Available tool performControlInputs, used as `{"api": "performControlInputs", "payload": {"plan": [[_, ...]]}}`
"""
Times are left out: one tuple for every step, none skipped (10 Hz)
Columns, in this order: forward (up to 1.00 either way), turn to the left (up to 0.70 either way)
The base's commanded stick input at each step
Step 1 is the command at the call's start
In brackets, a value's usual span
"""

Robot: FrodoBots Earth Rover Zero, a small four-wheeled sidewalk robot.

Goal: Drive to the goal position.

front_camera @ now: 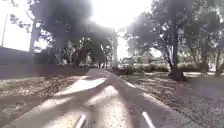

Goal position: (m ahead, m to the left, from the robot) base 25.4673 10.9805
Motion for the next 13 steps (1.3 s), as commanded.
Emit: {"api": "performControlInputs", "payload": {"plan": [[0.00,-0.85],[0.00,-0.85],[0.00,-0.85],[0.00,-0.83],[0.00,-0.74],[0.00,-0.65],[0.00,0.00],[0.00,0.00],[0.00,0.00],[0.00,0.00],[0.00,0.00],[0.00,0.25],[0.00,0.57]]}}
